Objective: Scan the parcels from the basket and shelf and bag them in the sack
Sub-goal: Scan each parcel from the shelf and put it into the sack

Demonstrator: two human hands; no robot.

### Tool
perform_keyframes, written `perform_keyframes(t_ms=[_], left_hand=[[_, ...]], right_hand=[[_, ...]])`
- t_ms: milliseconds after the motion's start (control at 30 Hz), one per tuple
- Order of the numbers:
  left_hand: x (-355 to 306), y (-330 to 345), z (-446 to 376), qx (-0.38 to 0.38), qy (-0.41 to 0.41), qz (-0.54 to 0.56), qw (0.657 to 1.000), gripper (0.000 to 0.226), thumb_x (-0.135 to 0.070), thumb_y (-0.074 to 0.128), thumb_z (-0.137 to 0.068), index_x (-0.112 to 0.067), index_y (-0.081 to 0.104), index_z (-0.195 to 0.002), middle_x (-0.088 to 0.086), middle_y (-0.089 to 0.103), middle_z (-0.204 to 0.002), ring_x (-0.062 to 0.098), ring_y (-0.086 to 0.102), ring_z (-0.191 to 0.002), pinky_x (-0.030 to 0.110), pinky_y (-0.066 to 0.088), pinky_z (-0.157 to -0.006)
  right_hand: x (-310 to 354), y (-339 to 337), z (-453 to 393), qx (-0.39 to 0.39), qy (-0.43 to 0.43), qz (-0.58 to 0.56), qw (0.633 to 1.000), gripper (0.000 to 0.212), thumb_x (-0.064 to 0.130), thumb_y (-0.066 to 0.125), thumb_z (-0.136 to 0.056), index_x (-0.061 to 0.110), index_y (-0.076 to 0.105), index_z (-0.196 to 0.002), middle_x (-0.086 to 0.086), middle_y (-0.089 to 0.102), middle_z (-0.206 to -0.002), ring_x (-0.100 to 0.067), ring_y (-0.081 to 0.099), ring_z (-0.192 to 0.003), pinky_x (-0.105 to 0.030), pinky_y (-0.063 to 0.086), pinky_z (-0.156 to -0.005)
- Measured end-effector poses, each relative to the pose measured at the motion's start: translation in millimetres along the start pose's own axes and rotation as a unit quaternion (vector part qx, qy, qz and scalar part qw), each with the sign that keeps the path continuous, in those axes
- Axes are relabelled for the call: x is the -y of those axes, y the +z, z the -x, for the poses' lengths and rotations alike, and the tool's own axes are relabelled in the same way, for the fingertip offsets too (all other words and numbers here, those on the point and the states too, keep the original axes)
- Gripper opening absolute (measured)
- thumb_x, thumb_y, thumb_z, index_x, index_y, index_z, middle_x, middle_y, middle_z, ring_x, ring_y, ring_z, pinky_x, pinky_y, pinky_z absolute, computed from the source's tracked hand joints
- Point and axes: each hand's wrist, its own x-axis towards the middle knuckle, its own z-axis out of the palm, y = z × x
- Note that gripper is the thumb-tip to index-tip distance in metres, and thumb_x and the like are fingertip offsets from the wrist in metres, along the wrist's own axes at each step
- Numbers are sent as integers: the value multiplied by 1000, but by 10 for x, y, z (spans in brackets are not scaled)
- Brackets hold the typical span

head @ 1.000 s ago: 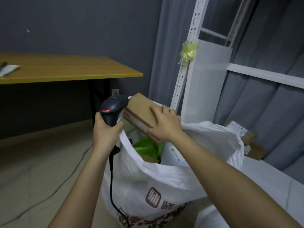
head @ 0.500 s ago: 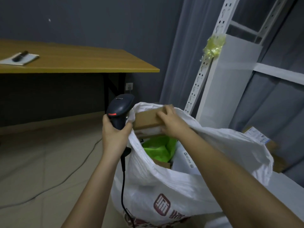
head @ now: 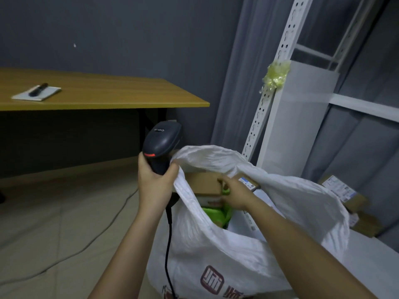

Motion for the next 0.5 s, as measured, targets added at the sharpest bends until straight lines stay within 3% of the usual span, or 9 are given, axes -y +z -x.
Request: perform_keyframes(t_ms=[67, 167, 267, 367, 500], left_hand=[[21, -7, 29, 11, 2, -9, 1000, 43, -5, 70, -82, -33, 52, -110, -18, 63, -101, -10, 62, -87, 9, 48, -74], [65, -34, 76, 20, -5, -23, 1000, 41, -6, 71, -82, -37, 53, -102, -15, 64, -100, -5, 63, -89, 19, 50, -78], [45, -58, 122, 30, -16, -39, 999, 36, -14, 73, -82, -36, 53, -100, -10, 64, -103, 4, 63, -94, 28, 51, -82], [-77, -50, 244, 45, 1, -67, 997, 33, -21, 75, -81, -27, 53, -105, -11, 62, -101, 6, 61, -95, 28, 49, -80], [-357, 51, 533, 82, 36, -78, 993, 33, -23, 74, -81, -23, 53, -106, -14, 61, -96, 4, 60, -89, 30, 48, -76]], right_hand=[[82, 0, -49, 23, -19, -63, 998, 64, 3, 61, -90, 18, 39, -147, -7, 47, -144, -24, 49, -127, -26, 44, -96], [216, -38, -56, 99, -61, -27, 993, 59, 1, 54, -91, 24, 46, -144, 3, 45, -144, -16, 41, -133, -23, 35, -107], [193, -177, 32, 12, -64, -98, 993, 43, 3, 56, -93, 15, 55, -135, 0, 55, -131, -14, 51, -122, -18, 37, -99], [0, -322, 243, -70, -56, -150, 985, 31, 9, 63, -91, 16, 64, -121, -5, 62, -122, -17, 59, -112, -30, 48, -98], [-213, -533, 714, -136, -57, -197, 969, 18, 10, 65, -90, 26, 66, -98, -3, 65, -108, -19, 64, -100, -25, 51, -78]])
